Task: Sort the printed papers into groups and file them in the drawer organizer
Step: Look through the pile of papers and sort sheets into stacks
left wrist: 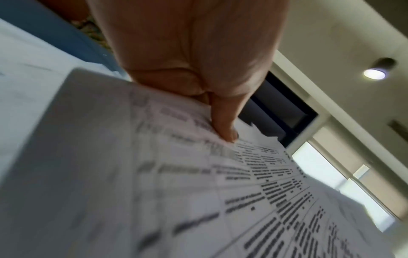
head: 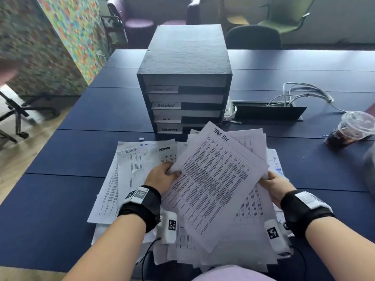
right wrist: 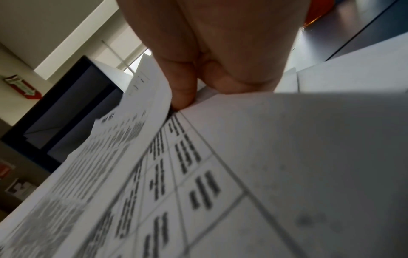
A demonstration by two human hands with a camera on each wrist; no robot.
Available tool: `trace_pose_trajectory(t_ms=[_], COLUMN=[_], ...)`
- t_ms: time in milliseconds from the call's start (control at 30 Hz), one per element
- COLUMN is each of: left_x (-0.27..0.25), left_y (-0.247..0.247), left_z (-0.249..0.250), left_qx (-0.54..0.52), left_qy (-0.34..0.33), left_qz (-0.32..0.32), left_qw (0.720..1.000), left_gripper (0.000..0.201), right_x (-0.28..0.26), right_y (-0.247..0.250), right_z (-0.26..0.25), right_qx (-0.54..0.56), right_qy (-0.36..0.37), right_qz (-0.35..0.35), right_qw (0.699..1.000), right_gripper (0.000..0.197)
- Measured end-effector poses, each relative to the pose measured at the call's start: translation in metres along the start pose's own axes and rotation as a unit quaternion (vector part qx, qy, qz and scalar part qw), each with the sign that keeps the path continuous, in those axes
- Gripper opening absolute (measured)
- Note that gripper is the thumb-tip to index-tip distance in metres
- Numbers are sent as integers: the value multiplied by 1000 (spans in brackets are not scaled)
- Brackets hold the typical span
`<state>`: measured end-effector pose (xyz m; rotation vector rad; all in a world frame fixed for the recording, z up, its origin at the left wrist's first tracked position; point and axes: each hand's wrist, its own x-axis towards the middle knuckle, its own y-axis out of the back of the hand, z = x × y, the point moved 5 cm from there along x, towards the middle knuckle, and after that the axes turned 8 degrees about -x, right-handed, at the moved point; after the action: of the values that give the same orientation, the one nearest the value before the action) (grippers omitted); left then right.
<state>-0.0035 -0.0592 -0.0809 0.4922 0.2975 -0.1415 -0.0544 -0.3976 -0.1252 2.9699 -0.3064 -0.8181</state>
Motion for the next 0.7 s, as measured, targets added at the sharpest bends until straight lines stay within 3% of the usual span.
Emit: trace_pose_trajectory(t_ms=[67, 233, 367, 467, 700], left_x=[-1, 1, -5, -3, -7], left_y=[10, 53, 65, 59, -2], left_z=[-5, -35, -53, -61, -41], left_qx=[-28, -44, -43, -34, -59], left_qy=[-4, 32, 62, 72, 37], left_qz=[43, 220, 287, 272, 91], left_qw=[999, 974, 955, 959, 993], left_gripper=[12, 18, 17, 16, 18], right_x=[3, 7, 5, 3, 3], right_y=[11, 42, 48, 41, 14], right_z=[0, 5, 11, 7, -1], right_qx=[6, 6, 48, 90, 67], right_qy=[-3, -5, -19, -27, -38], right_qz=[18, 58, 56, 33, -3], right_qw=[1000, 998, 997, 995, 997], right_gripper=[20, 19, 21, 24, 22])
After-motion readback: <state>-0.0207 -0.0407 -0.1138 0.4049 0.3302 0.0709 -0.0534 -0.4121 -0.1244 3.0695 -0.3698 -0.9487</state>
